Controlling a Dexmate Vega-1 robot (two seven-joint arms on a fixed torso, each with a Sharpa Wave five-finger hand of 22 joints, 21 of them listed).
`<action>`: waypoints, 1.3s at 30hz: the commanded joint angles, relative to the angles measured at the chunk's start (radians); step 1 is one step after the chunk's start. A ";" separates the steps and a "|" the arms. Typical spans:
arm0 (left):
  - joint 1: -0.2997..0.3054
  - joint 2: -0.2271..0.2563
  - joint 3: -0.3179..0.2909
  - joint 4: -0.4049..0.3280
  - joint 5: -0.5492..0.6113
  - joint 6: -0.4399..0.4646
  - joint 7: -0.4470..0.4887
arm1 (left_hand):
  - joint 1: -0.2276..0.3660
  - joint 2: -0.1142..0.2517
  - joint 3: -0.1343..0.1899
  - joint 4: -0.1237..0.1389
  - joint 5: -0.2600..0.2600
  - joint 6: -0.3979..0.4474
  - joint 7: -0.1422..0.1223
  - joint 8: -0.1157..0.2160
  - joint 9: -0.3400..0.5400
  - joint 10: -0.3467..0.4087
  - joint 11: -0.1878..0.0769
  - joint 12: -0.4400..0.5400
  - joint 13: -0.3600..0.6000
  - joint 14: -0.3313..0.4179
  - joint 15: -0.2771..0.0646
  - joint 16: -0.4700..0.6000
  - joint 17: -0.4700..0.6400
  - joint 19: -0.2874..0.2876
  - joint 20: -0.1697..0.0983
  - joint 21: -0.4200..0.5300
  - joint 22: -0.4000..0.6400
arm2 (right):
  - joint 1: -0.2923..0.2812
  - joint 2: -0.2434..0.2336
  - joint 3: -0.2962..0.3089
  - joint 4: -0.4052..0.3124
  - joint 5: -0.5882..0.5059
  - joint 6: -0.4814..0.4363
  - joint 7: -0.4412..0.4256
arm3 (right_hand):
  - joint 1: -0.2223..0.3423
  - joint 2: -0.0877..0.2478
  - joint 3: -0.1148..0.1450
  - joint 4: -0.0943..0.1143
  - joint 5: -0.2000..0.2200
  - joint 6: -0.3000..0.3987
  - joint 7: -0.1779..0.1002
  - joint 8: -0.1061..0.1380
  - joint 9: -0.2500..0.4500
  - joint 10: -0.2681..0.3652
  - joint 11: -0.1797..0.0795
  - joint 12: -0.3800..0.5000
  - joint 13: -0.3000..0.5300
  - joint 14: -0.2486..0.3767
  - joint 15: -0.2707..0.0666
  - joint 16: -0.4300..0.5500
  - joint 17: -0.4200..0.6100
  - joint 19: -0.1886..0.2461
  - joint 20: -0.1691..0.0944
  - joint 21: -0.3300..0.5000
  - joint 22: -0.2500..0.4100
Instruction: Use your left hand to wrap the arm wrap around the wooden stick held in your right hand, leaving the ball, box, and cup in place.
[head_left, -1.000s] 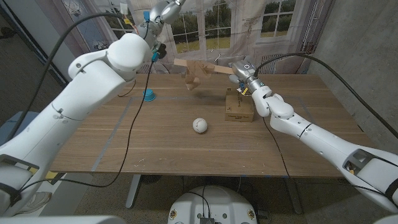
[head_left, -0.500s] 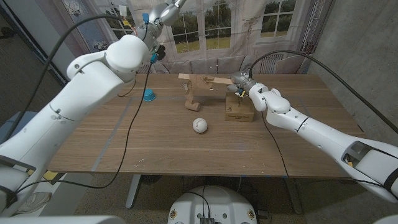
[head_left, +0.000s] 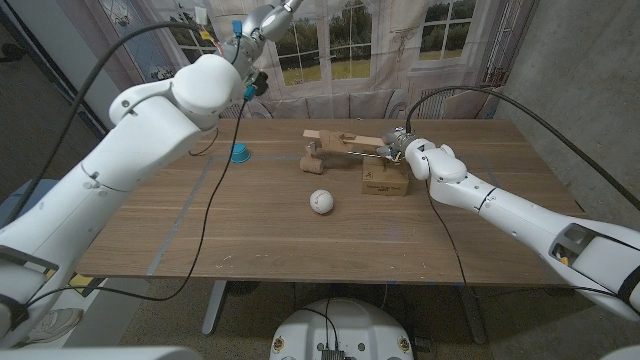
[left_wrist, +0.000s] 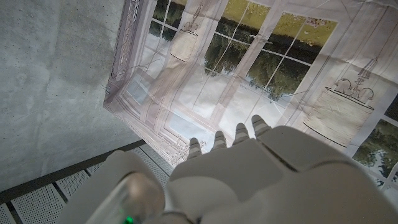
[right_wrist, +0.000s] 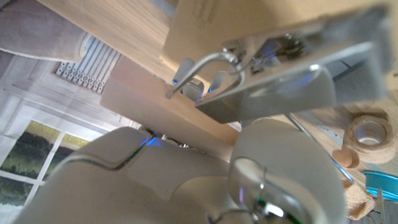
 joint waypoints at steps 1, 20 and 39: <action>-0.009 -0.003 0.010 -0.006 -0.006 0.018 0.002 | 0.011 0.003 -0.007 0.001 0.004 0.004 0.002 0.008 0.004 -0.061 0.008 0.005 0.003 -0.119 0.009 0.010 0.002 -0.188 -0.001 0.007 0.002 | 0.018 -0.016 -0.026 0.025 0.032 -0.074 0.069 | -0.008 0.001 -0.008 0.004 0.012 -0.010 -0.007 -0.023 -0.025 -0.025 -0.010 -0.028 -0.039 -0.038 -0.136 -0.019 -0.003 -0.020 -0.099 -0.026 -0.001; -0.015 0.000 0.014 -0.016 -0.009 0.024 0.002 | 0.018 0.004 -0.015 -0.003 0.009 0.022 0.007 0.009 0.005 -0.054 0.011 0.008 0.003 -0.108 0.009 0.011 0.001 -0.167 0.000 0.012 0.003 | 0.005 -0.053 -0.012 -0.042 0.064 -0.104 0.037 | -0.090 -0.165 -0.112 -0.017 0.006 -0.478 -0.081 -0.539 -0.328 -0.583 0.027 -0.463 -0.568 -0.281 -0.079 -0.991 -0.724 -0.155 0.090 -0.252 0.002; -0.018 0.004 0.006 -0.006 -0.022 0.025 -0.004 | 0.023 0.005 -0.019 -0.004 0.012 0.020 0.005 0.006 0.005 -0.056 0.010 0.007 0.003 -0.109 0.008 0.009 0.001 -0.161 0.000 0.013 0.003 | 0.072 -0.047 -0.009 -0.029 0.139 -0.170 0.184 | -0.186 -0.339 -0.356 -0.043 0.063 -0.620 -0.074 -0.774 -0.338 -0.817 0.039 -0.759 -0.757 -0.629 0.052 -1.192 -0.841 -0.405 0.158 -0.492 -0.001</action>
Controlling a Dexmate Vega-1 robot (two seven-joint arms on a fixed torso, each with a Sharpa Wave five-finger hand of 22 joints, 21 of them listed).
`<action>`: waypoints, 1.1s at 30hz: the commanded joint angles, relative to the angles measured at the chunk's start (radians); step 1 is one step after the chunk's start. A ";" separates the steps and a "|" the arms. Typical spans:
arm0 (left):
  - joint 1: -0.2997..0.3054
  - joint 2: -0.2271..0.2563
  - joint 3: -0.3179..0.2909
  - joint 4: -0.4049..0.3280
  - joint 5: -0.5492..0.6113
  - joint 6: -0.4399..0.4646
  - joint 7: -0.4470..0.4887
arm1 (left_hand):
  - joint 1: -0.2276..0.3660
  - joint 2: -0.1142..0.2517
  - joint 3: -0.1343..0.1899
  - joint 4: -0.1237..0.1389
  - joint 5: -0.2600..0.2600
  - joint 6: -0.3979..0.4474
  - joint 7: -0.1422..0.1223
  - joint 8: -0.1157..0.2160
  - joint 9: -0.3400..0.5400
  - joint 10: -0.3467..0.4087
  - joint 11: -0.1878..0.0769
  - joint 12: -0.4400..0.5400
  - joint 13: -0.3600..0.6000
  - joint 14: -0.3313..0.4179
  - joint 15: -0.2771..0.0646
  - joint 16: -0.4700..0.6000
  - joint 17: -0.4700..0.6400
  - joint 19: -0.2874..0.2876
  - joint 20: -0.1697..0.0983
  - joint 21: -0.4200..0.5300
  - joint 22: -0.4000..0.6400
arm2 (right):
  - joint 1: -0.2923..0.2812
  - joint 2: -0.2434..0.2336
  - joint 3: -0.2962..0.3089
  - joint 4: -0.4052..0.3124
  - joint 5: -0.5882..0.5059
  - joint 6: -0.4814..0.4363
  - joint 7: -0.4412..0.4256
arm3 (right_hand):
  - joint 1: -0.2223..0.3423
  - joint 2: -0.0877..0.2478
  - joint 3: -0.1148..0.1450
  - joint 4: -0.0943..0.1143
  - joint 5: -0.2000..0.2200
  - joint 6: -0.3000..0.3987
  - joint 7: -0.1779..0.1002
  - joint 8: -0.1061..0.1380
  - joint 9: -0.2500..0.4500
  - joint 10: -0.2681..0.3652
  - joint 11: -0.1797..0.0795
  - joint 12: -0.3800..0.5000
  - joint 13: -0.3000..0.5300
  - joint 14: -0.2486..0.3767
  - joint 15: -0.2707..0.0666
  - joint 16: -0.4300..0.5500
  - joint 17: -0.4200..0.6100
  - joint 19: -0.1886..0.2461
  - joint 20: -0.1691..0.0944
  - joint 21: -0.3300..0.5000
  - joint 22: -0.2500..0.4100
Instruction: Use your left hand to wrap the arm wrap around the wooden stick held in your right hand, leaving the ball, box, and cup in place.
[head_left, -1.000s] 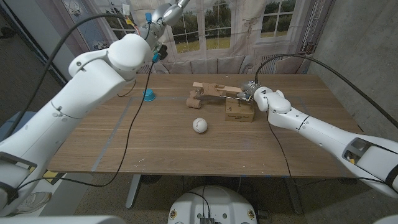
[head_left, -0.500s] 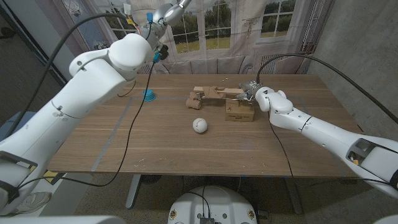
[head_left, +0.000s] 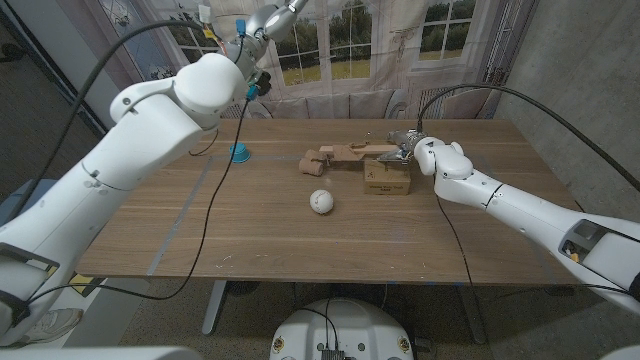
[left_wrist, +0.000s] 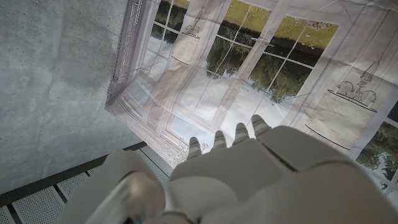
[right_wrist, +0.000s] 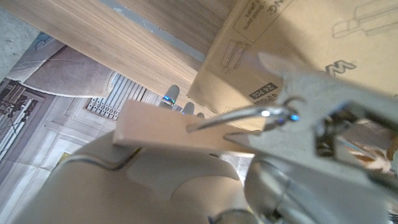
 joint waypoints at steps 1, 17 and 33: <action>-0.006 0.003 -0.005 0.010 -0.010 0.001 -0.007 | 0.010 -0.001 -0.009 -0.003 0.008 0.000 -0.003 0.002 0.005 -0.052 0.006 0.003 0.003 -0.109 0.009 0.001 0.004 -0.161 0.000 0.005 0.003 | 0.052 -0.005 0.012 0.010 0.080 -0.008 0.087 | -0.014 -0.011 -0.056 -0.008 0.015 0.003 -0.022 -0.019 0.002 -0.026 0.008 -0.025 -0.011 -0.036 0.024 -0.016 -0.006 -0.041 0.024 -0.035 -0.001; -0.030 0.003 0.005 0.040 -0.012 -0.013 -0.023 | 0.015 0.001 -0.013 -0.005 0.011 -0.010 -0.004 -0.003 0.005 -0.060 0.009 0.000 0.003 -0.119 0.009 -0.003 0.004 -0.158 0.000 0.003 0.003 | -0.056 -0.004 0.256 0.052 0.533 0.190 -0.076 | -0.121 0.013 -0.192 0.015 0.031 0.084 -0.001 -0.037 0.004 0.006 0.060 -0.048 -0.033 -0.058 0.075 -0.027 -0.020 -0.076 0.072 -0.102 0.002; 0.076 0.029 -0.061 0.083 -0.038 -0.159 -0.035 | 0.020 0.005 -0.021 -0.006 0.015 0.012 -0.007 0.004 0.005 -0.031 0.002 0.011 0.003 -0.097 -0.005 0.005 0.004 -0.144 -0.001 0.005 0.003 | -0.176 0.031 0.421 0.096 0.860 0.528 -0.304 | -0.173 0.096 -0.214 0.048 0.048 0.152 -0.003 -0.053 0.004 0.042 0.044 -0.064 -0.047 -0.073 0.024 -0.045 -0.048 -0.077 -0.006 -0.143 0.000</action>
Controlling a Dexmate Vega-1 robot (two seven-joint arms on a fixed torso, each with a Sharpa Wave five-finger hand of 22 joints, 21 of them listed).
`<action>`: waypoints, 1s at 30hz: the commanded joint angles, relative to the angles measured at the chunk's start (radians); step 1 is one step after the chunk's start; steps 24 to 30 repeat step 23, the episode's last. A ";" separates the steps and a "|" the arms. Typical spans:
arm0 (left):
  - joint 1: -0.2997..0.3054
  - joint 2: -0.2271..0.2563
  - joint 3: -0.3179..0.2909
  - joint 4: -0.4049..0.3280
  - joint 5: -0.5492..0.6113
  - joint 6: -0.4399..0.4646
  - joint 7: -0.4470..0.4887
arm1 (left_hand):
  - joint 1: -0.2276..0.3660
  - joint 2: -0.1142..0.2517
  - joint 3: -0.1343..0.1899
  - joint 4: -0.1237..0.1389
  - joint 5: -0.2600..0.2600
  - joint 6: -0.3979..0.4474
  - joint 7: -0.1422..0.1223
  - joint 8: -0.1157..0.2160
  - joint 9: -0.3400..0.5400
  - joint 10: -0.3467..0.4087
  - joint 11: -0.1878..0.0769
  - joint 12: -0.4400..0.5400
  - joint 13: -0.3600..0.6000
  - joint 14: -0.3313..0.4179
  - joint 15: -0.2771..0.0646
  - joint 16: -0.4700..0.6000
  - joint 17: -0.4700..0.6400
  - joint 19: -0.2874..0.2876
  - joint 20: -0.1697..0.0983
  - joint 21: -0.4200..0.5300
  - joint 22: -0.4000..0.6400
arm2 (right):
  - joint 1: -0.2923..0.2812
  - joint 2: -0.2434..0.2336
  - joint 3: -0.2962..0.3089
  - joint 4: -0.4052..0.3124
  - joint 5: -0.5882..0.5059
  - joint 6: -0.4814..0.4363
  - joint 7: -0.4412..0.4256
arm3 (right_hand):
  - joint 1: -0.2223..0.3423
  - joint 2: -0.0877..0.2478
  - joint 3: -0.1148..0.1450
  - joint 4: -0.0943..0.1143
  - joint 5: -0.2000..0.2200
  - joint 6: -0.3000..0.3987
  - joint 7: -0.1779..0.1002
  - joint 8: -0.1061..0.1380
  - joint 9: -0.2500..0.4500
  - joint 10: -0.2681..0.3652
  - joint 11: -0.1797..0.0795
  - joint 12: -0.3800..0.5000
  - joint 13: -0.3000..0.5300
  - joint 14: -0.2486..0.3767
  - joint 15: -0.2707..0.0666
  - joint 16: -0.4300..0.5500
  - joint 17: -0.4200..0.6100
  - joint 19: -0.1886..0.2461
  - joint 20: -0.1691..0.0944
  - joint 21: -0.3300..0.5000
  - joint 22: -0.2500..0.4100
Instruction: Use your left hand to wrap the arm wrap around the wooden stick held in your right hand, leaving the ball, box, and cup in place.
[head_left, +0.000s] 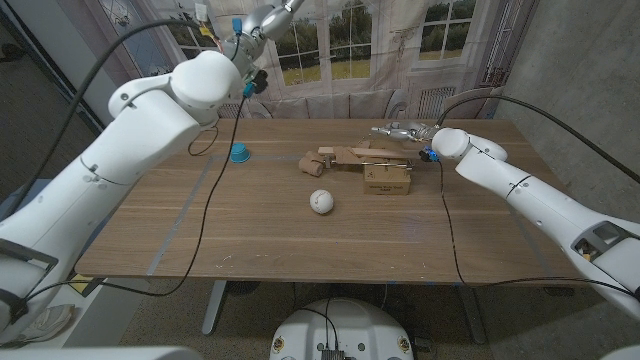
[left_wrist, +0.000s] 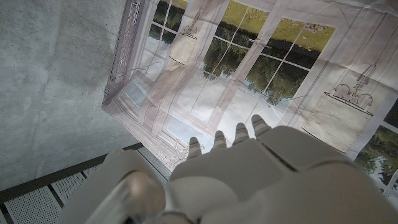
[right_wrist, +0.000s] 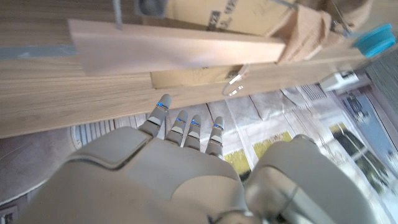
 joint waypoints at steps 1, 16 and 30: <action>0.077 0.019 -0.047 0.034 -0.018 -0.112 -0.011 | 0.011 0.004 -0.008 -0.003 0.007 0.015 -0.001 0.004 0.005 -0.030 0.002 0.007 0.003 -0.096 -0.004 0.005 0.001 -0.144 -0.001 0.005 0.003 | -0.083 0.032 0.122 0.041 0.235 0.246 -0.164 | 0.003 0.016 -0.001 0.005 0.009 0.011 -0.004 -0.005 0.004 0.009 -0.001 -0.004 0.001 -0.010 -0.014 -0.005 -0.006 0.004 -0.008 -0.009 0.000; 0.226 -0.026 -0.111 0.116 -0.205 -0.096 -0.009 | 0.015 0.033 -0.004 0.003 0.009 0.029 0.002 0.004 0.005 -0.004 0.004 0.012 0.003 -0.063 0.002 0.012 0.001 -0.093 -0.004 0.021 0.006 | -0.198 0.049 0.195 -0.023 0.247 0.413 -0.413 | 0.022 0.060 -0.017 -0.010 0.004 0.100 -0.028 -0.039 0.003 0.080 -0.040 -0.035 -0.013 -0.076 -0.070 -0.080 -0.109 -0.165 -0.017 -0.151 -0.004; 0.285 -0.068 -0.084 0.235 -0.285 -0.123 0.010 | 0.016 0.052 0.002 0.007 0.009 0.021 0.009 -0.001 0.005 -0.013 0.012 0.006 0.004 -0.075 0.010 0.004 0.002 -0.077 -0.002 0.024 0.007 | -0.213 0.063 0.206 -0.012 0.245 0.480 -0.452 | 0.023 0.070 -0.024 -0.012 0.001 0.142 -0.028 -0.045 0.003 0.122 -0.041 -0.038 -0.014 -0.092 -0.085 -0.094 -0.137 -0.205 -0.031 -0.193 -0.004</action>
